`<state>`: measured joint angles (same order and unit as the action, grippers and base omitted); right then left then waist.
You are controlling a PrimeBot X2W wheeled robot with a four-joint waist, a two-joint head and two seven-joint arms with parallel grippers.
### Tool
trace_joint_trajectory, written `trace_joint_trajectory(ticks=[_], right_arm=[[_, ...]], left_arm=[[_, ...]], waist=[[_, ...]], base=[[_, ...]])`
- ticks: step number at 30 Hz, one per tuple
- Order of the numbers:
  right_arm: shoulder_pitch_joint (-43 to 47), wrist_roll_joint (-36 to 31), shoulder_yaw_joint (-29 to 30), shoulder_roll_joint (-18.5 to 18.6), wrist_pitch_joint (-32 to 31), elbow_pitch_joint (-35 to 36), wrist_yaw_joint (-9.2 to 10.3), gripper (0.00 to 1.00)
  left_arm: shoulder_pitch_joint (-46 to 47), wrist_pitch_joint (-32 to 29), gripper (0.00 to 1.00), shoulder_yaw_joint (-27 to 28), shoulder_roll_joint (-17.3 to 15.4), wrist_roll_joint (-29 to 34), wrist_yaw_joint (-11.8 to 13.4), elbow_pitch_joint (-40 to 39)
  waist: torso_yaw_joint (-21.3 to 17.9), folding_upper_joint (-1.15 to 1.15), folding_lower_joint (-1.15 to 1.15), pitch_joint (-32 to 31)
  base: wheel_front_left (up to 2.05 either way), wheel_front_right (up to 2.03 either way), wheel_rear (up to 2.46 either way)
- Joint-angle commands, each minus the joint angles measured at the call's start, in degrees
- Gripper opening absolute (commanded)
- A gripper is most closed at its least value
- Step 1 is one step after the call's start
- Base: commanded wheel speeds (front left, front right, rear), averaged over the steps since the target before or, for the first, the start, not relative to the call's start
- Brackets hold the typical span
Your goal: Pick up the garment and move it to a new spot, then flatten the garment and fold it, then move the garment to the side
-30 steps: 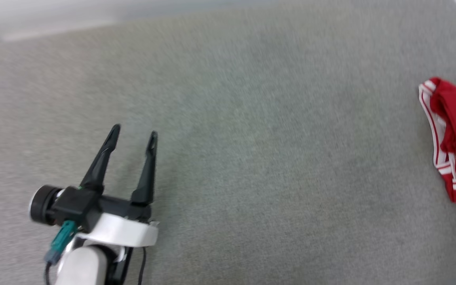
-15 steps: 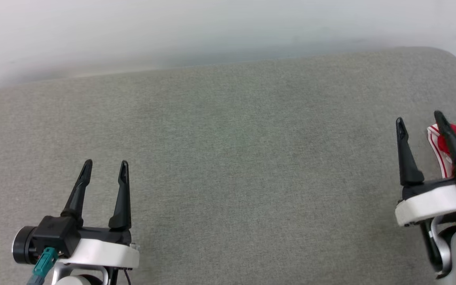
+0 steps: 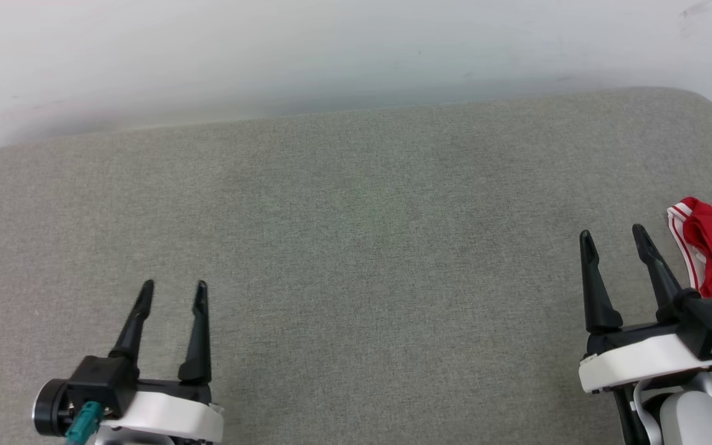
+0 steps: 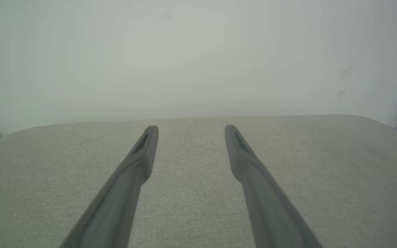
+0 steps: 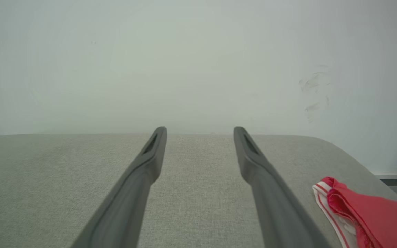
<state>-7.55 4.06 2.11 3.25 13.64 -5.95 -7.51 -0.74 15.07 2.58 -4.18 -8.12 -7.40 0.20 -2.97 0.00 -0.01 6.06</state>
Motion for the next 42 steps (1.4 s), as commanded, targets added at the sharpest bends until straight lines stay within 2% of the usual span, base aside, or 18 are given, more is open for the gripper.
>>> trace_joint_trajectory(ticks=[1,30,31,34,42], right_arm=[[0.9,0.2,-0.3,-0.4,0.5,-0.4,0.04,1.00],[1.3,2.3,-2.2,-0.5,1.6,-2.1,0.04,1.00],[0.8,2.1,-2.2,-0.2,1.3,-2.1,0.00,0.00],[1.5,2.3,-2.3,-0.2,1.2,-3.6,0.00,0.00],[1.6,12.4,-2.2,0.2,-0.7,-3.9,0.00,0.00]], left_arm=[[-0.4,0.1,1.00,-0.8,-0.4,0.9,0.0,0.0],[-1.3,0.1,1.00,1.2,0.9,1.0,-0.1,-0.8],[-1.1,0.0,0.00,1.1,0.9,1.0,0.0,-0.4],[-1.6,0.0,0.00,1.0,1.1,0.8,0.0,1.1],[-0.9,-1.9,0.00,0.7,0.6,-9.2,0.1,2.2]], waist=[[0.1,0.00,0.01,0.0],[0.0,0.00,0.01,-0.5],[0.0,0.00,0.01,-0.5],[0.0,0.00,0.01,-0.5],[0.2,0.00,0.01,-0.9]], base=[[0.00,0.00,0.00],[0.00,0.00,0.00],[0.00,0.00,0.00],[0.00,0.00,0.00],[0.00,0.00,0.00]])
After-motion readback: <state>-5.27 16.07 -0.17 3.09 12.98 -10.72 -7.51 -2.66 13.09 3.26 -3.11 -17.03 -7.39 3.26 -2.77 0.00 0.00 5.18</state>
